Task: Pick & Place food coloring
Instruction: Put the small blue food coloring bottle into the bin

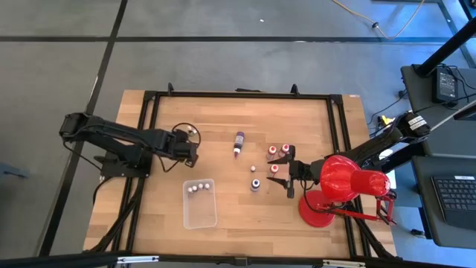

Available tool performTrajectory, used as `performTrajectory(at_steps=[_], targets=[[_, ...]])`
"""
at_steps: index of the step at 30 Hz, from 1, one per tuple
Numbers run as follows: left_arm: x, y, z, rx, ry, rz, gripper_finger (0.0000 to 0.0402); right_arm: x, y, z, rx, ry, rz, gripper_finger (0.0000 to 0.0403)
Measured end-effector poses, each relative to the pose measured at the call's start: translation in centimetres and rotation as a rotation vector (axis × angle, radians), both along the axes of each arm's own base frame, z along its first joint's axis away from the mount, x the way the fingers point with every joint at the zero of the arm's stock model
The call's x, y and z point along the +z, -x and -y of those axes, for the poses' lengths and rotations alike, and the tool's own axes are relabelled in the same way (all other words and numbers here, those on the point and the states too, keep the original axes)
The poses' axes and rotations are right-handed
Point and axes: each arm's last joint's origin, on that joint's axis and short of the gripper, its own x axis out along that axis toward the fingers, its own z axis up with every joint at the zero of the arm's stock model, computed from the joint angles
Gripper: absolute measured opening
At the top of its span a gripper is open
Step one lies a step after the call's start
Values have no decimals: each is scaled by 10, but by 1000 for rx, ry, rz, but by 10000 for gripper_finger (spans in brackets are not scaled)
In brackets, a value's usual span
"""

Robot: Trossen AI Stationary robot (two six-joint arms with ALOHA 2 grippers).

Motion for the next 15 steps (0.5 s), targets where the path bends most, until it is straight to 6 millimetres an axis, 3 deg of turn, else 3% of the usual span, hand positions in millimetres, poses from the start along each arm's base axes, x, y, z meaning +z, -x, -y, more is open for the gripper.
performTrajectory(at_steps=[8, 15], targets=[[50, -27, 38, -433, -98, 206, 53, 0, 0, 0, 0, 0, 1, 265], [62, -41, 90, -796, -101, 433, 52, 0, 0, 0, 1, 1, 1, 265]])
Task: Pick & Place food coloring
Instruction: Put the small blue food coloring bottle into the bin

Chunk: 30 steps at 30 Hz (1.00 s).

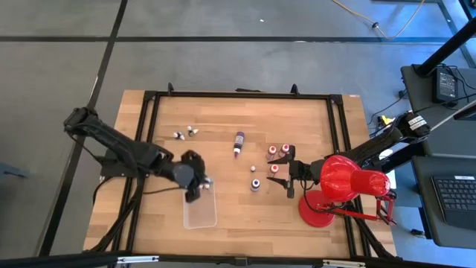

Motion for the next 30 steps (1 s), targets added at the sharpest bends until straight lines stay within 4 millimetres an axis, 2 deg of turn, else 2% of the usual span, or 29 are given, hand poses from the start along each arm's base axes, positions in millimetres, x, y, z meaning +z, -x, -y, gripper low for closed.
performTrajectory(at_steps=[6, 13, 21, 30], targets=[[-13, -2, 25, -49, 23, -37, 51, 0, 0, 0, 0, 0, 0, 265], [-39, 2, 41, 13, 90, -224, 50, 1, 0, 0, -4, -16, 6, 265], [-62, 4, 55, 84, 81, -335, 50, 1, 0, 0, -6, -25, 7, 265], [-90, -2, 59, 139, 34, -441, 53, 0, 0, 0, -6, -26, 7, 265]])
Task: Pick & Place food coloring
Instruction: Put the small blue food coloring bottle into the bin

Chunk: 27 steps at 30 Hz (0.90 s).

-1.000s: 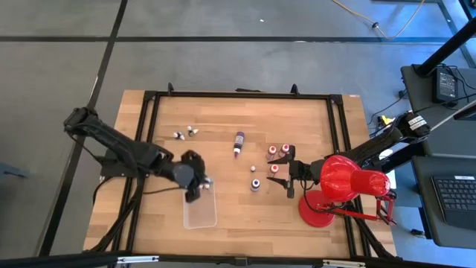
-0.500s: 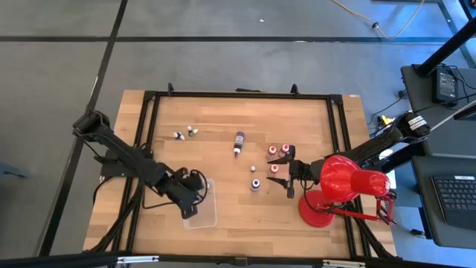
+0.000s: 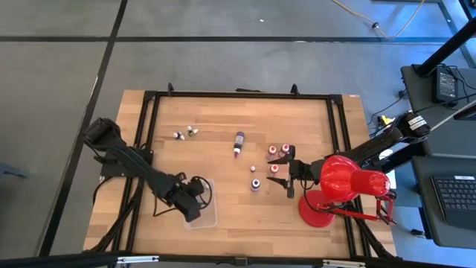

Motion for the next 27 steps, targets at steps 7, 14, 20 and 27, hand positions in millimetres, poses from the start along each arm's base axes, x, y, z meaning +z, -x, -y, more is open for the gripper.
performTrajectory(at_steps=[7, 14, 20, 27], targets=[[-9, 2, -2, 44, -34, -64, 54, 0, 0, 0, 0, 1, 0, 265], [-7, 6, -5, 62, -63, -91, 54, 0, 0, 0, 0, 1, 0, 265], [-8, 7, -4, 77, -39, -103, 54, 0, 0, 0, 0, 1, -1, 265], [-8, 7, -4, 78, -23, -110, 70, 0, 0, 0, 0, 2, -1, 265]])
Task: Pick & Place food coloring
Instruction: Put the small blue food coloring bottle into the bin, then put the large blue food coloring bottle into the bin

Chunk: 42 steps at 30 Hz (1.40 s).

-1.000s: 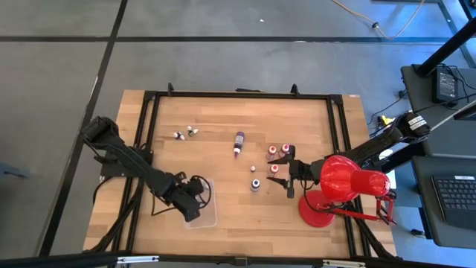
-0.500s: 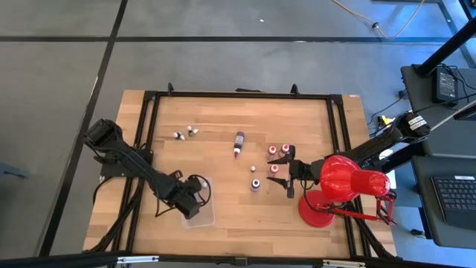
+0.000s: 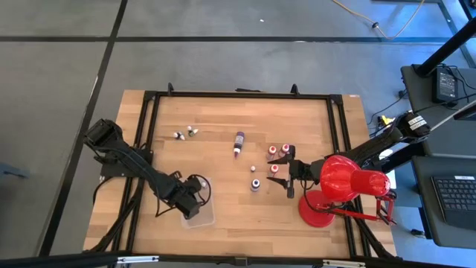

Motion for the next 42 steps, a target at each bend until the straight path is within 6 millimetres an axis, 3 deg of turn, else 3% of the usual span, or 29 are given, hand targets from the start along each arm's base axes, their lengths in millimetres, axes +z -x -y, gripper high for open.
performTrajectory(at_steps=[21, 29, 36, 42], targets=[[5, 1, -1, 8, 15, 14, 141, 0, 0, 0, 0, 0, 0, 265], [34, 9, -8, 31, 53, 141, 150, 0, 0, 0, 0, 0, 0, 265], [65, 6, -15, 6, -89, 460, 150, 0, 0, 0, 1, 0, 0, 265], [80, -1, -19, -103, -265, 615, 152, 0, 0, 0, 1, 0, 0, 265]])
